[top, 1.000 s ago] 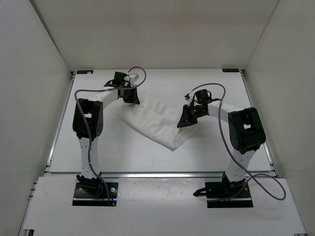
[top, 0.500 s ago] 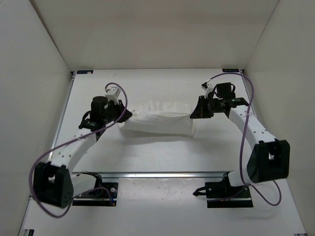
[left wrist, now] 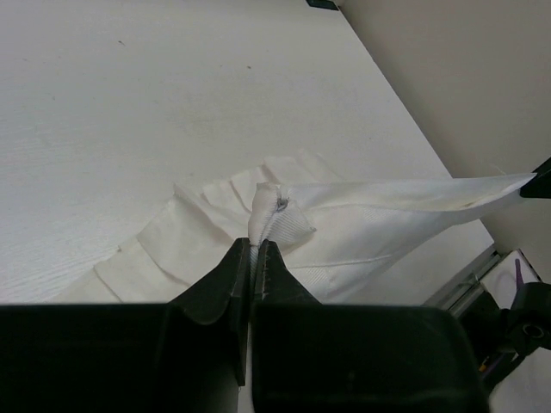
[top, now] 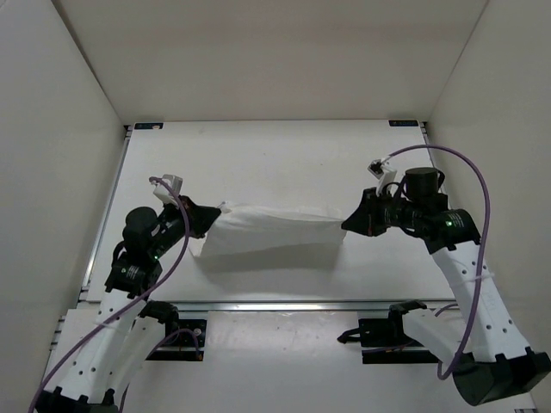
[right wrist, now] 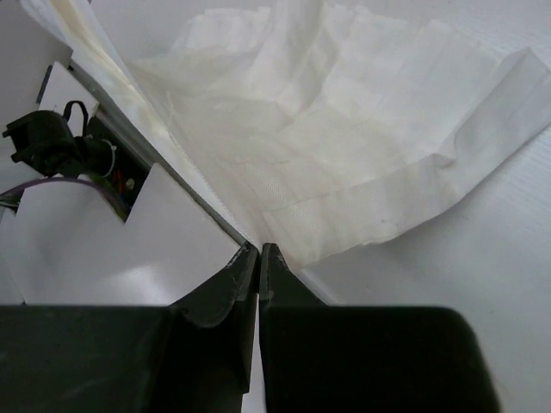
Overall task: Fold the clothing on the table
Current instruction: Fold the skirt
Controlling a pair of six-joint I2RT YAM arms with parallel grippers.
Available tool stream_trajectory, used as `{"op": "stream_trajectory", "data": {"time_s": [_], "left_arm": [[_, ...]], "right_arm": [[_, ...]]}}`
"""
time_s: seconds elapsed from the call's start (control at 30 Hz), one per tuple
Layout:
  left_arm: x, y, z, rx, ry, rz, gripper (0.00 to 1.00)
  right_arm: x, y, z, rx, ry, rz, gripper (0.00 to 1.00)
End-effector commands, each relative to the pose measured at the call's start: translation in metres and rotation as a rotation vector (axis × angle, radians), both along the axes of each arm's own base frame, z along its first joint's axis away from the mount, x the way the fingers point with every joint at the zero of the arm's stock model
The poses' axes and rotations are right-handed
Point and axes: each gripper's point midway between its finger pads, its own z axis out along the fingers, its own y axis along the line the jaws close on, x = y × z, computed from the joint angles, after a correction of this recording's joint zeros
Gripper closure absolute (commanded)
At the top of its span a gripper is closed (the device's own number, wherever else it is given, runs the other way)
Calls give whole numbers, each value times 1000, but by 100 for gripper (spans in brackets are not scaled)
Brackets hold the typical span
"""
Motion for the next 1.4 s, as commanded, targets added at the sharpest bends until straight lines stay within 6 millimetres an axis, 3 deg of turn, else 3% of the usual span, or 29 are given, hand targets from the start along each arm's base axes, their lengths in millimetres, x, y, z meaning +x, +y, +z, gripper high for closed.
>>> {"op": "stream_trajectory", "data": {"time_s": [0.0,0.17,0.3,0.43,0.7,0.73,0.87,0.9,1.07,1.23,1.3,1.33,1.37], "left_arm": [[-8,17,-29,32,78,72,100],[-14,17,-53,35,119,75,100],[-5,25,-59,42,126,124,100],[5,27,-74,62,151,150,100],[35,39,-107,73,216,266,100],[39,38,-112,74,228,272,100],[58,42,-120,89,254,332,100],[67,42,-111,84,222,348,100],[93,57,-135,141,288,462,100],[113,69,-164,197,373,525,98],[122,71,-172,216,403,539,80],[128,69,-175,219,413,533,71],[134,69,-173,212,407,527,57]], "right_arm": [[-23,-15,-1,-44,29,-36,100],[-38,-6,-13,-34,78,14,100],[-19,-7,-20,-2,99,2,100],[8,-1,-27,-11,112,4,100],[79,7,-71,11,209,-77,100],[88,10,-70,15,189,-74,100],[120,13,-91,-4,214,-107,100],[130,10,-99,-15,217,-128,100],[162,7,-132,-51,265,-177,100],[214,8,-139,-98,219,-247,100],[231,7,-141,-141,209,-281,100],[241,3,-144,-152,233,-315,94],[245,-1,-156,-179,258,-328,78]]}}
